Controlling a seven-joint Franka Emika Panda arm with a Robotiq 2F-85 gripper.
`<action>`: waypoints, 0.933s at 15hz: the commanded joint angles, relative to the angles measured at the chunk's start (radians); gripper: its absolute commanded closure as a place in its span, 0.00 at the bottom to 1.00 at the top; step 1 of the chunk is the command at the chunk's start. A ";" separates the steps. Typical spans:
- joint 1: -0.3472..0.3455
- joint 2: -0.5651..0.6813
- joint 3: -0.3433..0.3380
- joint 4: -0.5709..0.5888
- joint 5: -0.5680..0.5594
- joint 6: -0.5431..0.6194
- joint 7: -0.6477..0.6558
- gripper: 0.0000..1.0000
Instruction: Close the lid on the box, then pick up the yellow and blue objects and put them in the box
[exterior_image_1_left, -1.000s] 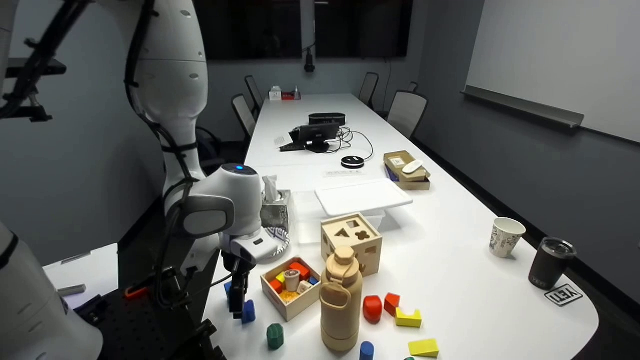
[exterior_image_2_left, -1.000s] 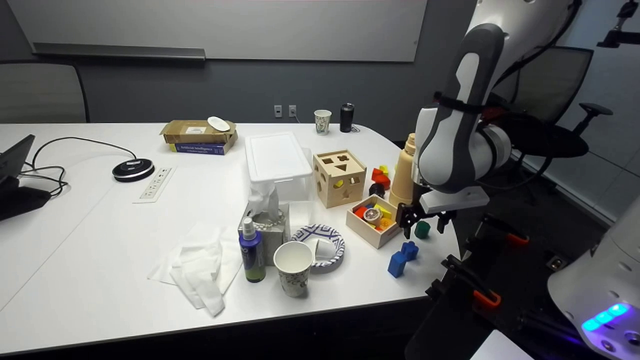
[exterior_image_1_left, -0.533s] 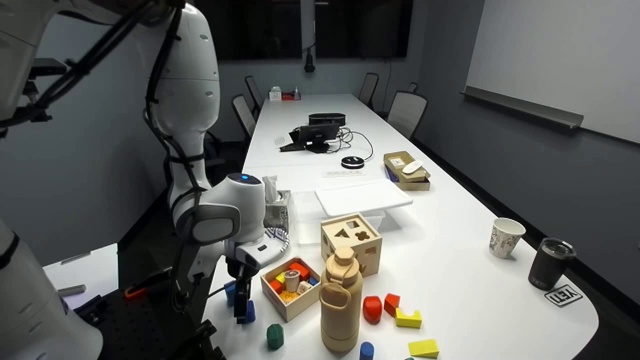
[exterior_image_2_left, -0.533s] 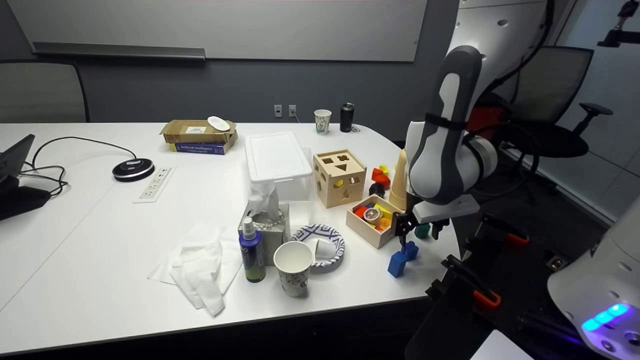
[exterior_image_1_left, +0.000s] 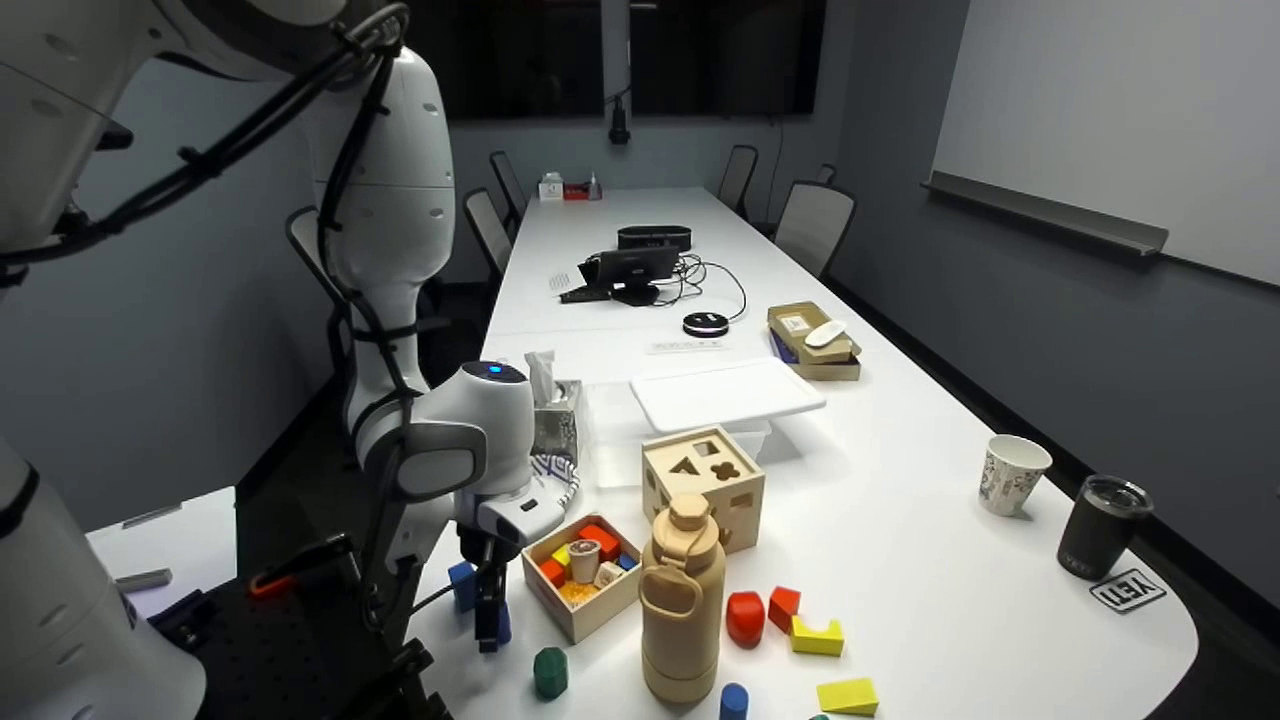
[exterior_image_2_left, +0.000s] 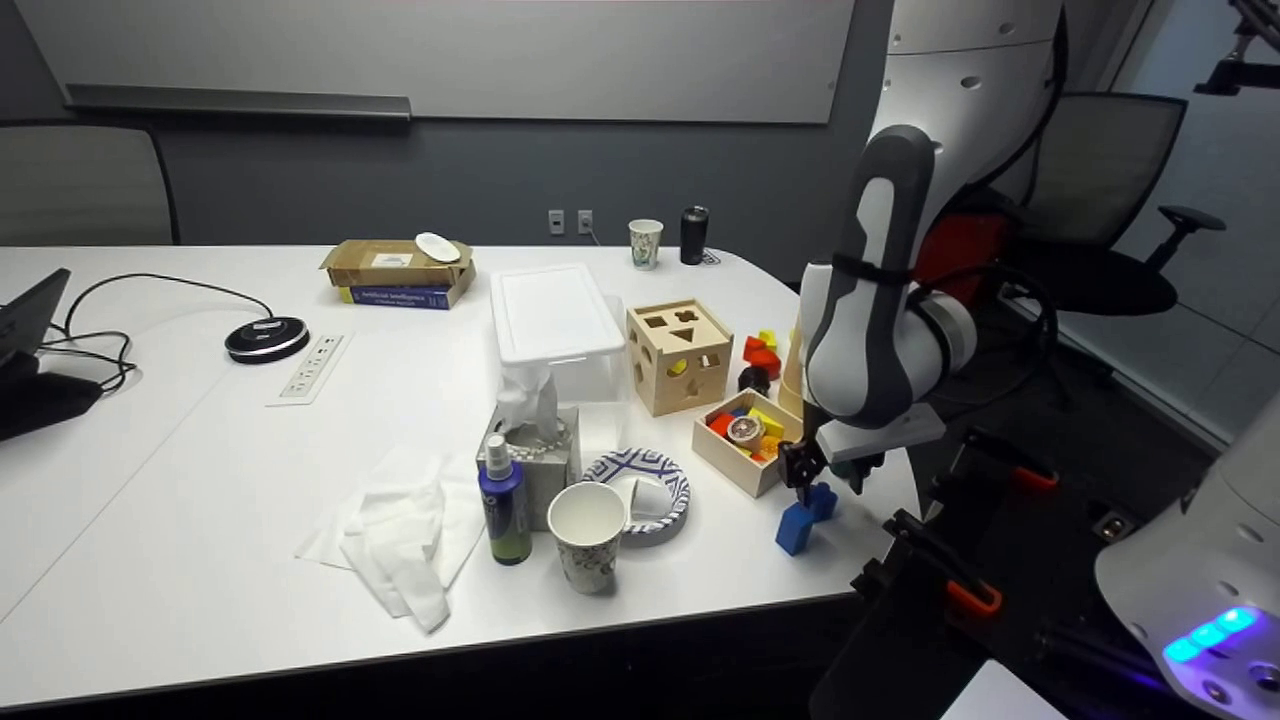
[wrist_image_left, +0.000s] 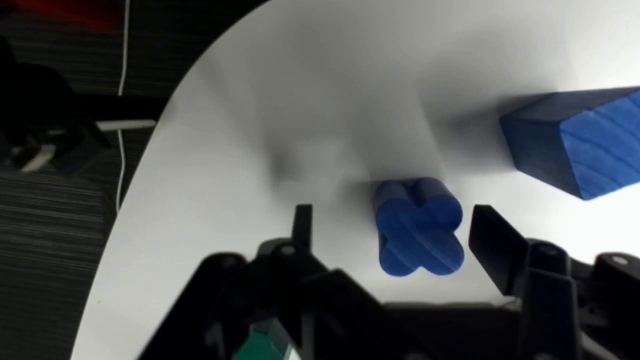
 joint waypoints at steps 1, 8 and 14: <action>0.004 0.017 0.009 0.000 0.021 0.045 -0.033 0.49; 0.011 0.010 0.011 -0.014 0.023 0.077 -0.037 0.83; -0.014 -0.069 0.048 -0.071 0.014 0.049 -0.074 0.83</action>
